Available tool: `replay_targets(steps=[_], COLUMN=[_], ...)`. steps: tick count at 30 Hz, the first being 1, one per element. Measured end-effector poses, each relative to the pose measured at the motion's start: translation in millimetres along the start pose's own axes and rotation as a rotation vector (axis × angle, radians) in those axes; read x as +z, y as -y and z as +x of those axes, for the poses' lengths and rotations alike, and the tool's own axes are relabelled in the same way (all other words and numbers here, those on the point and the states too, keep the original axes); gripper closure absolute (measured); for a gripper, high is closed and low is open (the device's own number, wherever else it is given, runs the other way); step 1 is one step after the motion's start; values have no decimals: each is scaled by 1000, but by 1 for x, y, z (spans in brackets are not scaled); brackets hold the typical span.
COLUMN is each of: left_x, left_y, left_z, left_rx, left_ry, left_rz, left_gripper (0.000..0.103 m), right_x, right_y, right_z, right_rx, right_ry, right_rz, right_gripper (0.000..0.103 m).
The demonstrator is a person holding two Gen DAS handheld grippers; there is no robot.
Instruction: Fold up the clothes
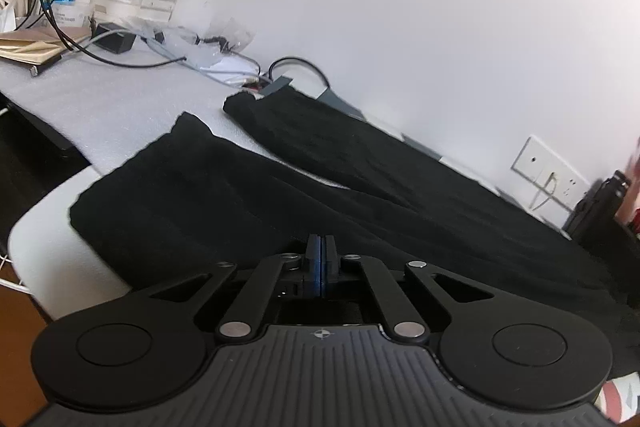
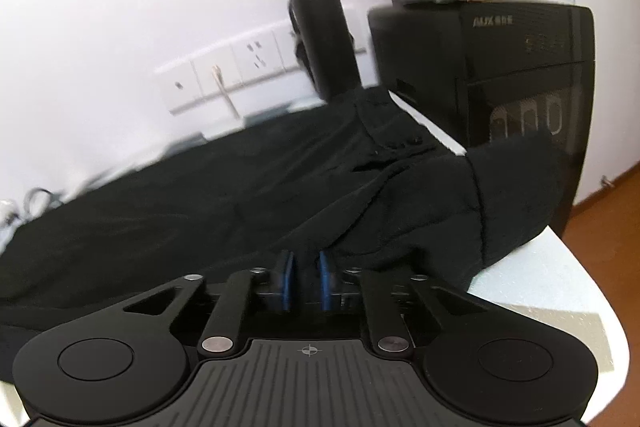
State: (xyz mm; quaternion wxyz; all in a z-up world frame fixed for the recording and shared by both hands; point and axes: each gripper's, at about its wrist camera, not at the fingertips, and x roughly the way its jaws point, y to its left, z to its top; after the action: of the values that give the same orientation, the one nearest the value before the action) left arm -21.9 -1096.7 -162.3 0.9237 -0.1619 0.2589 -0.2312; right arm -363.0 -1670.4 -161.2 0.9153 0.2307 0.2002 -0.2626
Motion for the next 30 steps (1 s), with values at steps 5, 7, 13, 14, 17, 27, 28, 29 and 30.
replay_targets(steps=[5,7,13,14,17,27,28,29,30], left_x=[-11,-20,-25,-23,-9,4,4,4,3], left_y=[-8,-16,-30,-31,-18,32,33,34,37], left_z=[-43,-59,-69,-69,-62,17,25,32,35], left_rx=[-50,-54,-30,-20,23,68,91,114,130], left_ry=[63,76,68,74,109,-42,-57,-71,-72], left_rz=[-32,-58,-84,-86,-19,72,73,74,99], left_gripper=[103,103,92,80,45,39,39,37,36], right_x=[-26,-41,-70,-72,-74,-65,-64,-63,-62], right_y=[12,18,46,49,49,17,16,15,13], right_z=[-49,-65,-77,-77,-78,-55,-54,-52,-49], right_rx=[44,44,22,20,11,20,20,19,5], right_ry=[83,100,105,114,156,191,191,190,186], right_rz=[6,2,116,146,187,111,107,103,88], right_gripper=[94,95,96,93,80,69,68,63,56])
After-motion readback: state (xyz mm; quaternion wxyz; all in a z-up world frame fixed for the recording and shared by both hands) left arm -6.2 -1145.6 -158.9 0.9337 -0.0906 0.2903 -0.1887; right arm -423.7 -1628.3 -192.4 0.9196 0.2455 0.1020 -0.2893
